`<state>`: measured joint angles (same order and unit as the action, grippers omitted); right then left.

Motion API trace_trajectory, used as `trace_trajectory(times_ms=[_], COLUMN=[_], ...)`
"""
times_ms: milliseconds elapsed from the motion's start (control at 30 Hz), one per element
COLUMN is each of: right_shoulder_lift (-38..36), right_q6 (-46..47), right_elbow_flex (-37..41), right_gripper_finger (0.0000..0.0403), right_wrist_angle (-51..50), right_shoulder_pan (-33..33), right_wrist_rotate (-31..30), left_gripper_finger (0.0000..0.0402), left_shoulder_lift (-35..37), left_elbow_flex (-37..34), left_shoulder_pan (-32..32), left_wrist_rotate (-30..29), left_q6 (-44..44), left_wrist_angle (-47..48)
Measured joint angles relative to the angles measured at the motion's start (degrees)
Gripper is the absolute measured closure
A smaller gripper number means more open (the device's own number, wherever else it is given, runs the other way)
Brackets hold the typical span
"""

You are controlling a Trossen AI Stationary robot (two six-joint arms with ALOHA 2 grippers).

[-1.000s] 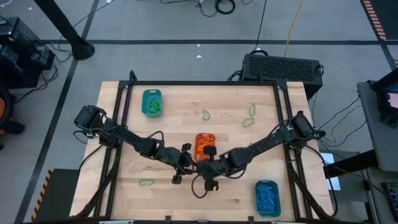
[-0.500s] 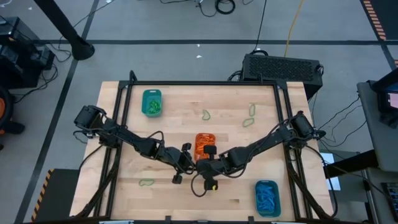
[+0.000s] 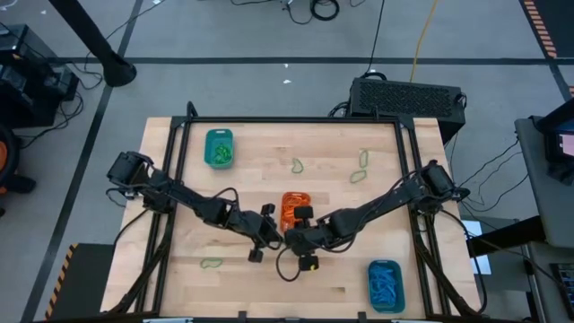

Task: Sort rubber bands into baskets
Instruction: Put the green rubber band into the green bin

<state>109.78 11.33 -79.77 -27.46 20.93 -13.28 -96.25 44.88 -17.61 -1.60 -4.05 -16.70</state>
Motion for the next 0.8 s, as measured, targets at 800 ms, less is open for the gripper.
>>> trace_trajectory(times_ms=[800], right_shoulder_lift=[-9.76], right_q6=[-1.7], right_elbow_flex=[7.33], right_gripper_finger=[0.0222], right_wrist_angle=[-27.75], right_shoulder_pan=[-7.65], right_wrist_rotate=[-8.47], left_gripper_finger=[0.0401], left_shoulder_lift=[27.82], left_elbow_flex=[-0.03], left_shoulder_pan=[8.63], left_wrist_rotate=[-25.59], left_q6=[5.69], left_wrist_angle=[43.37])
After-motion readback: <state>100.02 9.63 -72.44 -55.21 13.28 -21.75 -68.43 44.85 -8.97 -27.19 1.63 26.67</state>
